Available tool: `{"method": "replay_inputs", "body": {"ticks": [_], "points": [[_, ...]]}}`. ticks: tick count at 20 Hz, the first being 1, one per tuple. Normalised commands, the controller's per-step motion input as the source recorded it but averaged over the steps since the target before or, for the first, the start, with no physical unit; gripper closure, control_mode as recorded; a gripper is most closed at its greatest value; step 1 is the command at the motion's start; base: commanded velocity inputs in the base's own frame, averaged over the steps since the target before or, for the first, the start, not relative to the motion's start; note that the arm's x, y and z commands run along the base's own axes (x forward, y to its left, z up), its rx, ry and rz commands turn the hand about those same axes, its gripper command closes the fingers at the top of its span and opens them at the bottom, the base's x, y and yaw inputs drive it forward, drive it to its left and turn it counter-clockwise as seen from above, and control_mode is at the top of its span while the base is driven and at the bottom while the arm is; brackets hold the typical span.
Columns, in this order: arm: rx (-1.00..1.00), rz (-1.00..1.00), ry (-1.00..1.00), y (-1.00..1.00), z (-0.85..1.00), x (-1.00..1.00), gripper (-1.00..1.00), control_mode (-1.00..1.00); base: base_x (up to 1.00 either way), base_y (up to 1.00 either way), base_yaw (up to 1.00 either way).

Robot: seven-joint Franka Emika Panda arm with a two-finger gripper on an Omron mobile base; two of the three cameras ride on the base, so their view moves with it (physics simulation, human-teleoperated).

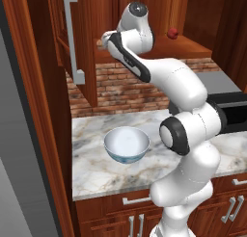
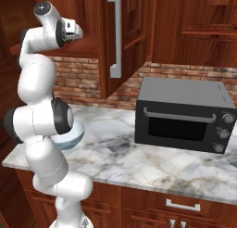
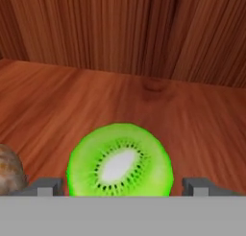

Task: Open the cabinet. Pick the tangerine and kiwi from the cabinet and place them into the bowl. Then close the cabinet.

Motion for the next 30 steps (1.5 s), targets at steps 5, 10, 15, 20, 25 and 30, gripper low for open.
{"method": "replay_inputs", "body": {"ticks": [5,10,15,20,25,30], "points": [[0.00,0.00,0.02,0.07,-0.01,0.44,-1.00,-1.00,0.00,0.00,0.00],[-0.04,0.00,0.24,0.11,-0.70,0.03,1.00,-1.00,0.00,0.00,0.00],[-0.02,0.00,0.18,0.05,-0.66,0.00,1.00,-1.00,0.00,0.00,0.00],[0.00,0.00,0.02,0.00,-0.23,0.06,1.00,-1.00,0.00,0.00,0.00],[0.00,0.00,0.00,0.00,-0.04,-0.18,1.00,-1.00,0.00,0.00,0.00],[0.00,0.00,0.00,0.00,-0.27,-0.96,1.00,-1.00,0.00,0.00,0.00]]}}
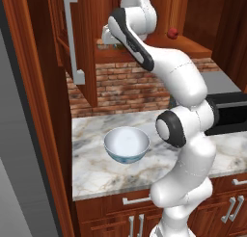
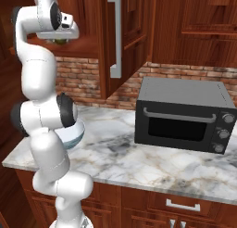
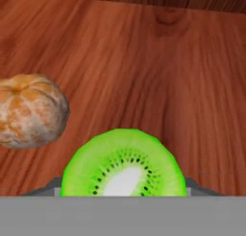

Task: Open the cabinet. Pick the tangerine and kiwi from the cabinet and place them into the bowl. Then close the cabinet.

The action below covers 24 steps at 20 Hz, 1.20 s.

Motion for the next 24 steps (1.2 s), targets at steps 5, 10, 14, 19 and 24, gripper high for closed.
{"method": "replay_inputs", "body": {"ticks": [5,10,14,19,24], "points": [[0.01,0.00,0.00,-0.01,-0.47,-1.00,1.00,-1.00,0.00,0.00,0.00],[0.03,0.00,0.00,-0.18,-0.71,-1.00,1.00,-1.00,0.00,0.00,0.00],[0.02,0.00,0.00,-0.27,-0.91,-1.00,1.00,-1.00,0.00,0.00,0.00],[0.00,0.00,0.17,-0.04,-0.92,-0.55,1.00,-1.00,0.00,0.00,0.00],[0.00,0.00,0.30,0.04,-0.82,-0.02,1.00,-1.00,0.00,0.00,0.00]]}}
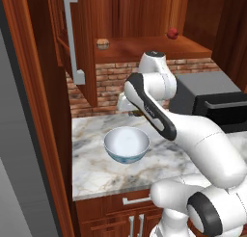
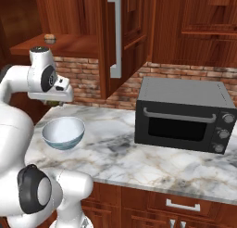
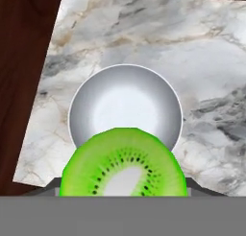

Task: Open the cabinet. Pick the tangerine and kiwi from the cabinet and place them into the bowl. Then close the cabinet.

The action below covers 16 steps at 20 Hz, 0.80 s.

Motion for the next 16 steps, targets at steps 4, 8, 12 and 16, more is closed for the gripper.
{"method": "replay_inputs", "body": {"ticks": [4,8,12,16], "points": [[-0.02,0.00,0.29,0.10,-0.75,0.10,1.00,-1.00,0.00,0.00,0.00],[-0.08,0.00,0.23,0.24,-0.70,0.35,1.00,-1.00,0.00,0.00,0.00],[-0.08,0.00,0.07,0.17,-0.36,0.49,1.00,-1.00,0.00,0.00,0.00],[-0.05,0.00,0.05,0.08,-0.23,0.45,1.00,-1.00,0.00,0.00,0.00]]}}
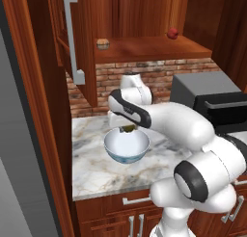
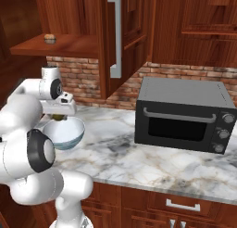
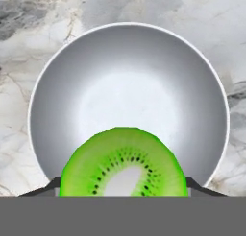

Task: Open the cabinet. Pick the tangerine and kiwi from the cabinet and place them into the bowl. Then close the cabinet.

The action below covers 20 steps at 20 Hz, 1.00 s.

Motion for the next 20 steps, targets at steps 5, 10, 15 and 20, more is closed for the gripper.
{"method": "replay_inputs", "body": {"ticks": [5,10,15,20], "points": [[-0.04,0.00,0.00,0.01,-0.27,0.35,1.00,-1.00,0.00,0.00,0.00],[-0.01,0.00,0.00,0.00,-0.51,0.06,1.00,-1.00,0.00,0.00,0.00],[0.00,0.00,0.00,0.00,-0.48,0.00,1.00,-1.00,0.00,0.00,0.00],[0.00,0.00,-0.03,0.00,-0.22,0.04,1.00,-1.00,0.00,0.00,0.00]]}}
